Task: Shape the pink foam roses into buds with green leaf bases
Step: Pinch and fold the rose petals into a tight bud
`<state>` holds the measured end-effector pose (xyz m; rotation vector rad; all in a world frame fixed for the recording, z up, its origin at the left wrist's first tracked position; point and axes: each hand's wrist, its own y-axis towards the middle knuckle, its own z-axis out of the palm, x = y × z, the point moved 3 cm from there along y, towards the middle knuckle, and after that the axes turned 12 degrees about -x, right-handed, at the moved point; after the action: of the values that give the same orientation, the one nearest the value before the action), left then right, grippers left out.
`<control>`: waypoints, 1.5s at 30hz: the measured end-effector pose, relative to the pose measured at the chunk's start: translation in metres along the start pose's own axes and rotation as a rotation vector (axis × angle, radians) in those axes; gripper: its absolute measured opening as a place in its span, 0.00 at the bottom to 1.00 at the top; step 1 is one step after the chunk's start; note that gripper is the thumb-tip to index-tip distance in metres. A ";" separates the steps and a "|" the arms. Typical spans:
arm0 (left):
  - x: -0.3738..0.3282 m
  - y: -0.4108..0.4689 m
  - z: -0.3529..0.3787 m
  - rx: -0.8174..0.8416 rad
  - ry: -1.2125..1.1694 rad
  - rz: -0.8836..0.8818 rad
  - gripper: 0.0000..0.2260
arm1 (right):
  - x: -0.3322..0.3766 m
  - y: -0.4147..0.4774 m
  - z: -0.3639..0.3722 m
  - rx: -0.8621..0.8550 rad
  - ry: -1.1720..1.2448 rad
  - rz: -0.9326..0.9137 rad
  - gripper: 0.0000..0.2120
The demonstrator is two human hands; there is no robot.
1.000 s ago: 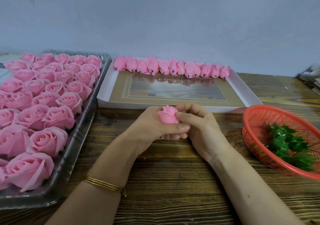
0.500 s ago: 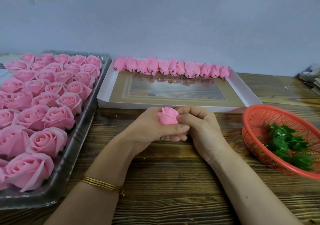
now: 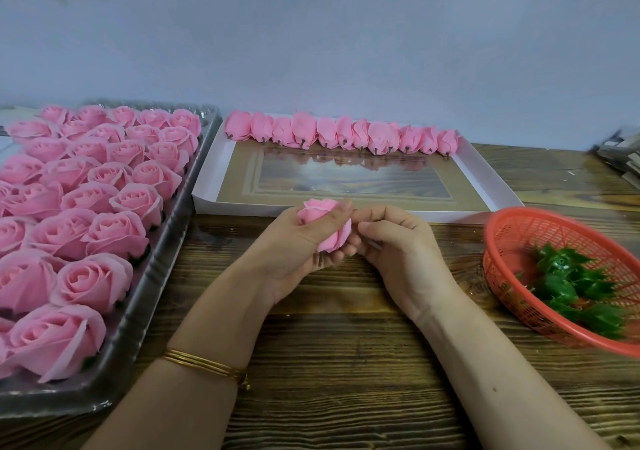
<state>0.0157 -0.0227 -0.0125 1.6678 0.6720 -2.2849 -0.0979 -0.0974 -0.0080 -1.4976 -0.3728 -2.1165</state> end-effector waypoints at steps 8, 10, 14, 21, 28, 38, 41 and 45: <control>0.001 0.003 0.008 -0.182 -0.136 0.092 0.22 | -0.006 -0.005 0.003 -0.085 -0.307 -0.186 0.16; 0.000 0.002 0.010 -0.223 -0.153 0.112 0.16 | -0.006 -0.007 0.006 -0.103 -0.354 -0.262 0.12; 0.001 0.002 0.012 -0.312 -0.207 0.149 0.12 | -0.007 -0.012 0.014 -0.117 -0.347 -0.335 0.09; 0.001 0.002 0.015 -0.388 -0.237 0.185 0.12 | -0.009 -0.014 0.019 -0.096 -0.398 -0.367 0.15; 0.005 0.001 0.023 -0.372 -0.254 0.195 0.07 | -0.009 -0.013 0.016 -0.148 -0.413 -0.419 0.16; -0.003 -0.001 0.018 -0.209 -0.254 0.100 0.18 | -0.009 -0.010 0.014 -0.048 -0.134 -0.160 0.08; -0.004 -0.001 0.016 -0.149 -0.219 0.104 0.16 | -0.010 -0.010 0.015 -0.008 -0.075 -0.053 0.07; -0.001 0.001 0.016 -0.166 -0.223 0.119 0.13 | -0.010 -0.009 0.014 0.014 -0.044 -0.014 0.12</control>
<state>0.0029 -0.0315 -0.0075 1.3192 0.6717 -2.2210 -0.0892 -0.0801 -0.0116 -1.5405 -0.4142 -2.0902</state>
